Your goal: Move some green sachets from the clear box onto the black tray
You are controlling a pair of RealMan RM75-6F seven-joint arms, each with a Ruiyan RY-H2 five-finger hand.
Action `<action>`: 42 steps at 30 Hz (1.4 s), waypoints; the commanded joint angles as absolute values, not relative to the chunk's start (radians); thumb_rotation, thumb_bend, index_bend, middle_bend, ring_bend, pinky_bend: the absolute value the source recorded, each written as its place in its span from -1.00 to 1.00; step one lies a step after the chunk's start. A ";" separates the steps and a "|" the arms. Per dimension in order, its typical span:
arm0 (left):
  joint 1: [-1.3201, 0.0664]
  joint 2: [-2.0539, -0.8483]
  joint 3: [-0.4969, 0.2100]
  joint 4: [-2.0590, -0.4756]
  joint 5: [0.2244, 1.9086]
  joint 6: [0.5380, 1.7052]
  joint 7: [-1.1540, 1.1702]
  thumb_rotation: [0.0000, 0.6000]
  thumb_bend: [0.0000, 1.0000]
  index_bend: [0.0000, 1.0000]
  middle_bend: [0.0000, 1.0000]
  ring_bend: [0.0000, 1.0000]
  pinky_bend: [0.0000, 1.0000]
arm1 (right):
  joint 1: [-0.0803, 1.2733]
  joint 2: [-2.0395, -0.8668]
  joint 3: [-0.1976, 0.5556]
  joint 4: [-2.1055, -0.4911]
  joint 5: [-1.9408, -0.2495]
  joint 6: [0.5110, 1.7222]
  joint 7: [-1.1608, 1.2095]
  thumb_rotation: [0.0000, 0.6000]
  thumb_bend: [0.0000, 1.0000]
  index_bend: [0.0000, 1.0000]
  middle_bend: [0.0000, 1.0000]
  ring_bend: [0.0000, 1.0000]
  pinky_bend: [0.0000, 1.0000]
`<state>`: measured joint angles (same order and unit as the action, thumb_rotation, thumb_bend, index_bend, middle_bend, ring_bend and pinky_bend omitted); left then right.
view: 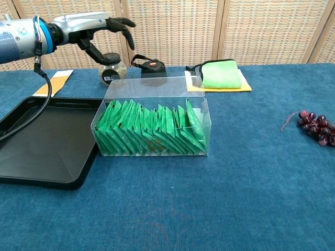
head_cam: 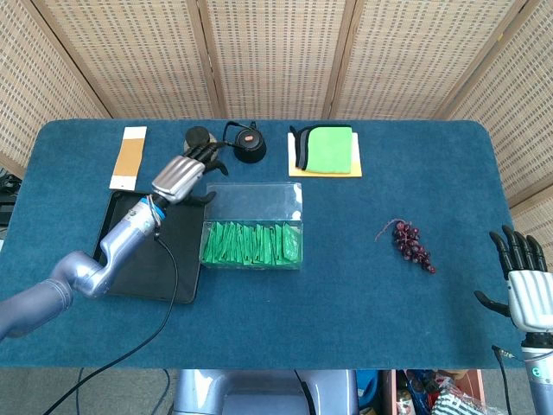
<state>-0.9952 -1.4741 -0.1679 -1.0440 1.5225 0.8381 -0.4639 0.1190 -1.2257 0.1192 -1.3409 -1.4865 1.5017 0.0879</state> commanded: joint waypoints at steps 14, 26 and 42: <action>-1.041 -1.449 -0.058 -1.118 1.732 0.937 -0.189 1.00 -0.53 -0.31 -1.00 -1.00 -0.95 | 0.113 -1.213 0.122 -1.357 -1.471 1.498 0.082 1.00 -1.00 -1.00 -1.00 -1.00 -1.00; -1.067 -1.576 -0.025 -0.975 1.752 0.956 -0.214 1.00 -0.53 -0.25 -1.00 -1.00 -0.95 | 0.114 -1.207 0.122 -1.368 -1.463 1.490 0.076 1.00 -1.00 -1.00 -1.00 -1.00 -1.00; -1.103 -1.672 -0.010 -0.906 1.737 0.928 -0.175 1.00 -0.53 -0.24 -1.00 -1.00 -0.95 | 0.113 -1.202 0.126 -1.364 -1.449 1.479 0.096 1.00 -1.00 -1.00 -1.00 -1.00 -1.00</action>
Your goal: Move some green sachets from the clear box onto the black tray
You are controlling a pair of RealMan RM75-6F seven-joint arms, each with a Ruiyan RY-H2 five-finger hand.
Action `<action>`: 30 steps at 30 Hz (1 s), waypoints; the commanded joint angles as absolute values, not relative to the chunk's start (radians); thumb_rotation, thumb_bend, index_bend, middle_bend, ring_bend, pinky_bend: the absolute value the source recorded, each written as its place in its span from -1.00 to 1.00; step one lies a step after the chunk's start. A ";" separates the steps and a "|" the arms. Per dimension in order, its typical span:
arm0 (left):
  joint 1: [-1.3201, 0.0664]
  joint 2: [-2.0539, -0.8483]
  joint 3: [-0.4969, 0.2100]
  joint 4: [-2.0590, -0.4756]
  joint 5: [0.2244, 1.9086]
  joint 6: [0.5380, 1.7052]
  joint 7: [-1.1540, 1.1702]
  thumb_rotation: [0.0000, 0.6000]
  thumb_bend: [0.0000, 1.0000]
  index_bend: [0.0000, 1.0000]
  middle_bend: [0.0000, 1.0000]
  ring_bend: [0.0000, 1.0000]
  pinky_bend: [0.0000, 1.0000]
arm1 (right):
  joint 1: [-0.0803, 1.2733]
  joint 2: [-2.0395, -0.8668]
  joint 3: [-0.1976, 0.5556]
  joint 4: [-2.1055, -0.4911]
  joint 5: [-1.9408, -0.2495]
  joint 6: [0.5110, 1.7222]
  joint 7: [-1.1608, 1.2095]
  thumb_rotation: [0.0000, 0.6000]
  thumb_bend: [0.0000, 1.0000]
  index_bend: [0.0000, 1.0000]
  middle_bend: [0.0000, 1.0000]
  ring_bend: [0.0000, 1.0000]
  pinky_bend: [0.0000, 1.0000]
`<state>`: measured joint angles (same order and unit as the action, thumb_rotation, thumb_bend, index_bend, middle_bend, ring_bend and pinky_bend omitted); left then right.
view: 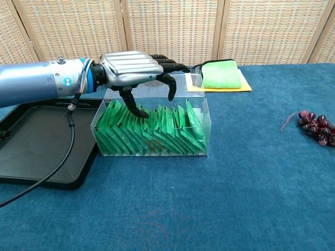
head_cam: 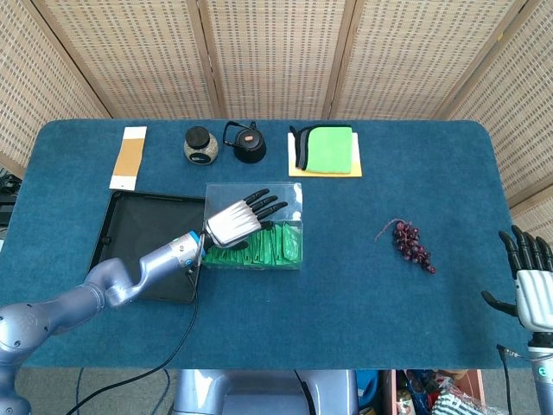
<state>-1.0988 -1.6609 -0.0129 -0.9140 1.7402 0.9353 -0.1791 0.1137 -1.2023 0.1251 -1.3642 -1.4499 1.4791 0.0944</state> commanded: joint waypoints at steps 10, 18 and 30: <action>-1.113 -1.718 0.008 -0.865 1.727 0.902 -0.156 1.00 -0.52 -0.22 -1.00 -1.00 -0.95 | 0.113 -1.199 0.127 -1.364 -1.445 1.477 0.104 1.00 -1.00 -1.00 -1.00 -1.00 -1.00; -1.121 -1.758 0.013 -0.818 1.711 0.886 -0.164 1.00 -0.52 -0.20 -1.00 -1.00 -0.95 | 0.113 -1.197 0.127 -1.365 -1.443 1.473 0.106 1.00 -1.00 -1.00 -1.00 -1.00 -1.00; -1.133 -1.783 0.021 -0.795 1.707 0.887 -0.165 1.00 -0.18 -0.11 -1.00 -1.00 -0.95 | 0.114 -1.193 0.127 -1.366 -1.441 1.468 0.110 1.00 -1.00 -1.00 -1.00 -1.00 -1.00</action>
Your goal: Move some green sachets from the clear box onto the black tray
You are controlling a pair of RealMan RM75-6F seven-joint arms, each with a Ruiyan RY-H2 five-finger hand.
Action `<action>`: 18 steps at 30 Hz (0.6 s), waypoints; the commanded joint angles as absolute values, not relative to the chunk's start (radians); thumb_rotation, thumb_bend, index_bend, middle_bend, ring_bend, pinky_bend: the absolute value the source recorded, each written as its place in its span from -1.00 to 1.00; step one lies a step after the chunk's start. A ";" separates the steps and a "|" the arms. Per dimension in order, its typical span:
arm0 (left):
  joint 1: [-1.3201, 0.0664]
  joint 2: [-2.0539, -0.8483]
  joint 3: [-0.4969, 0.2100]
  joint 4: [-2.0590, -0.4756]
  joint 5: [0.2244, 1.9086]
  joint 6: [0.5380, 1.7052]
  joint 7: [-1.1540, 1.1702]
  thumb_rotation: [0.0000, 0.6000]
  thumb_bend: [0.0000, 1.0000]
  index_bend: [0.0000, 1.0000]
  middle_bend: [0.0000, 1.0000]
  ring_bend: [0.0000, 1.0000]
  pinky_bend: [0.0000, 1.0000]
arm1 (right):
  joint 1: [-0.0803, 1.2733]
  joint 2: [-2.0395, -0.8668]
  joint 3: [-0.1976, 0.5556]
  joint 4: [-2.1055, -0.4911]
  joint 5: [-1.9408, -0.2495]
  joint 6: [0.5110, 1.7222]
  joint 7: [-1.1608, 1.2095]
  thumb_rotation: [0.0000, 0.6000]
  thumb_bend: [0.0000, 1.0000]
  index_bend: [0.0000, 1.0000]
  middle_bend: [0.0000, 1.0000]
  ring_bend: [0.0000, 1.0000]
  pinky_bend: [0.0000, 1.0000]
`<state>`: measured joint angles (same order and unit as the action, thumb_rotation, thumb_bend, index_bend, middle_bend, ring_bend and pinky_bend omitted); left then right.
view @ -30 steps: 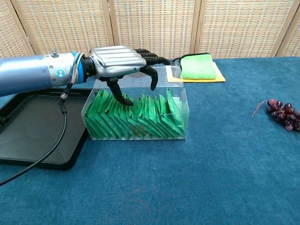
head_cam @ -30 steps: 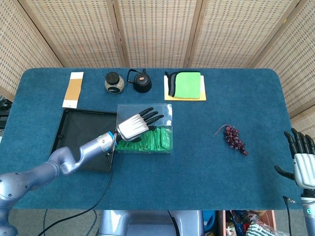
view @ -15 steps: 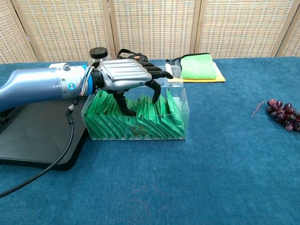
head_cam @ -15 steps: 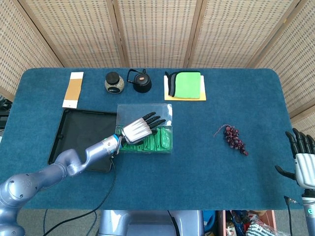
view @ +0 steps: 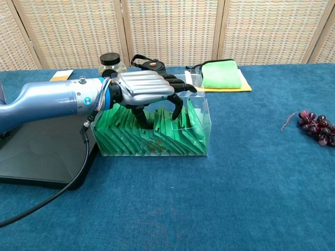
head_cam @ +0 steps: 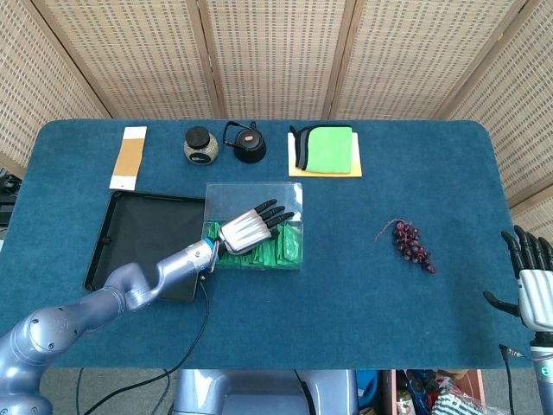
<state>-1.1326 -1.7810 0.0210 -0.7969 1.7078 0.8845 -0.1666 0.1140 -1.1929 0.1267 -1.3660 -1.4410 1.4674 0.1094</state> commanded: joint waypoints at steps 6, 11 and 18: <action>-1.136 -1.789 0.024 -0.791 1.707 0.889 -0.162 1.00 -0.12 -0.04 -1.00 -1.00 -0.95 | 0.114 -1.192 0.126 -1.368 -1.442 1.468 0.111 1.00 -1.00 -1.00 -1.00 -1.00 -1.00; -1.136 -1.791 0.027 -0.791 1.704 0.888 -0.161 1.00 -0.12 0.10 -1.00 -1.00 -0.95 | 0.114 -1.191 0.126 -1.369 -1.443 1.468 0.113 1.00 -1.00 -1.00 -1.00 -1.00 -1.00; -1.134 -1.796 0.028 -0.790 1.697 0.888 -0.164 1.00 -0.11 0.39 -1.00 -1.00 -0.95 | 0.114 -1.190 0.126 -1.370 -1.447 1.471 0.123 1.00 -1.00 -1.00 -1.00 -1.00 -1.00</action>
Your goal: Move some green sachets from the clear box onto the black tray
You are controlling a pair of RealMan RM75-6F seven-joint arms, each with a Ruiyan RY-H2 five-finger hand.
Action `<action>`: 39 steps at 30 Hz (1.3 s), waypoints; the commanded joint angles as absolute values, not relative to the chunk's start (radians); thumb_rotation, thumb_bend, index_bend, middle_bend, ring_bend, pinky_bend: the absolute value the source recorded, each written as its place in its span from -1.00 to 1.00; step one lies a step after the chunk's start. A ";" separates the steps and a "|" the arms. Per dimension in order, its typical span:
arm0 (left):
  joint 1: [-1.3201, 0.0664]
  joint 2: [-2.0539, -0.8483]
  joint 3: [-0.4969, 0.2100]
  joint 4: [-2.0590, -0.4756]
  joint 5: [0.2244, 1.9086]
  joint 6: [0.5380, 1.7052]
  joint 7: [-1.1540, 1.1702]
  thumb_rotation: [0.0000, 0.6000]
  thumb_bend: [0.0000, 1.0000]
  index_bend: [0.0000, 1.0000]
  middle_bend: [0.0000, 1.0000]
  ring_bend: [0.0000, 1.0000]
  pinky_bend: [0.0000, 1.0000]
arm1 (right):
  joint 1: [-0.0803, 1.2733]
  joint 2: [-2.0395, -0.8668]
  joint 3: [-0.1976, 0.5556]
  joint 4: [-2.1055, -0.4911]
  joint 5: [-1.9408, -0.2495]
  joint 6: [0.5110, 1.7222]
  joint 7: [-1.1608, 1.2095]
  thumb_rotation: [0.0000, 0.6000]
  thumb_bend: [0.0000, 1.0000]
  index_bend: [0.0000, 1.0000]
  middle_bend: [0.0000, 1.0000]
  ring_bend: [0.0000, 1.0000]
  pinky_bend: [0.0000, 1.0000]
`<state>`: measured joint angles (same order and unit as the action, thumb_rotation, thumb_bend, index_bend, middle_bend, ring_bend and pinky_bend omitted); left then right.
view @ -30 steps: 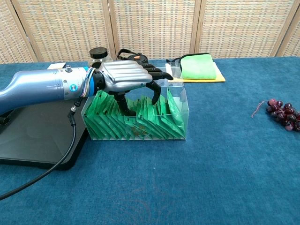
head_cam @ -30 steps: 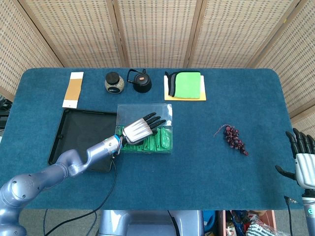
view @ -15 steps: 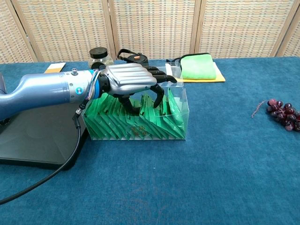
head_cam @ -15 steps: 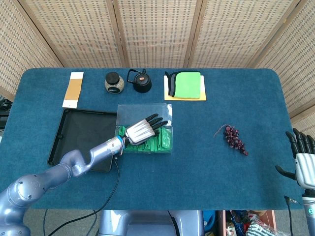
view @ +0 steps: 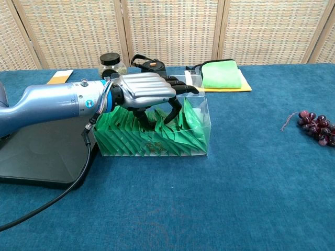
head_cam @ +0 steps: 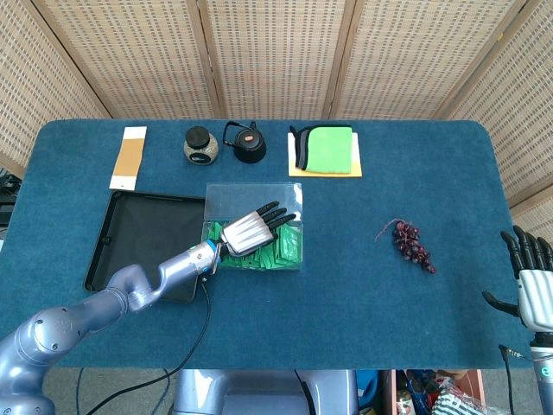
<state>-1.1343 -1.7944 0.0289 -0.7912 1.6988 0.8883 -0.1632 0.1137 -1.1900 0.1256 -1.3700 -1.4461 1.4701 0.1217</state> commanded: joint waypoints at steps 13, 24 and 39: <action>-1.127 -1.774 0.017 -0.803 1.684 0.919 -0.173 1.00 -0.11 0.43 -1.00 -1.00 -0.95 | 0.115 -1.192 0.124 -1.367 -1.449 1.468 0.123 1.00 -1.00 -1.00 -1.00 -1.00 -1.00; -1.098 -1.592 -0.016 -0.965 1.669 1.014 -0.189 1.00 -0.11 0.44 -1.00 -1.00 -0.95 | 0.116 -1.192 0.120 -1.379 -1.459 1.474 0.113 1.00 -1.00 -1.00 -1.00 -1.00 -1.00; -1.047 -1.459 -0.049 -1.102 1.634 1.069 -0.210 1.00 -0.11 0.45 -1.00 -1.00 -0.95 | 0.116 -1.191 0.115 -1.395 -1.472 1.483 0.097 1.00 -1.00 -1.00 -1.00 -1.00 -1.00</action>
<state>-1.0515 -1.4664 -0.0448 -1.0956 1.6376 1.0633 -0.2051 0.1157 -1.1908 0.1153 -1.3952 -1.4716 1.4827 0.0965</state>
